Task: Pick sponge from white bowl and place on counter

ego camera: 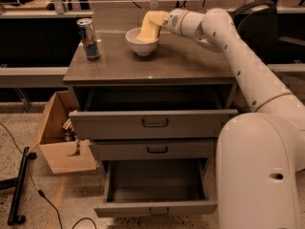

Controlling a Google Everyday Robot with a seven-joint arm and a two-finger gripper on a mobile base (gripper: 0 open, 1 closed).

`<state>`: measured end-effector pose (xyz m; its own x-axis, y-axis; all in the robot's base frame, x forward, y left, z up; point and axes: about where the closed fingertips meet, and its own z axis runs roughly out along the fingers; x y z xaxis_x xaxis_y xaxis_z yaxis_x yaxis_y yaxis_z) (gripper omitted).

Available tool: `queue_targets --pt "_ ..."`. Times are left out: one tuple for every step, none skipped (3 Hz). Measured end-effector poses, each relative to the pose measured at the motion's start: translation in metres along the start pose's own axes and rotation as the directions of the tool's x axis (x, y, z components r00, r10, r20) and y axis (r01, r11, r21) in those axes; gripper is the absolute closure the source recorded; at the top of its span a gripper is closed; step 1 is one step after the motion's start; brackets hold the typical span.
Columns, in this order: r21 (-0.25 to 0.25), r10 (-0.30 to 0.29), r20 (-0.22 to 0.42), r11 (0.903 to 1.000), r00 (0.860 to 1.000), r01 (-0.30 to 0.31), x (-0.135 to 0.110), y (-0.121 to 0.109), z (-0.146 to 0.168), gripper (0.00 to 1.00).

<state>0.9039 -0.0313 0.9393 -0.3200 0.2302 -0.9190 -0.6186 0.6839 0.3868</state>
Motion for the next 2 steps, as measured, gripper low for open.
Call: queue_targets --pt "0.036 -0.018 0.072 0.9992 0.997 0.016 -0.028 -0.009 -0.01 1.0" --pt "0.094 -0.026 0.125 0.9955 0.992 0.014 -0.047 -0.023 -0.031 1.0"
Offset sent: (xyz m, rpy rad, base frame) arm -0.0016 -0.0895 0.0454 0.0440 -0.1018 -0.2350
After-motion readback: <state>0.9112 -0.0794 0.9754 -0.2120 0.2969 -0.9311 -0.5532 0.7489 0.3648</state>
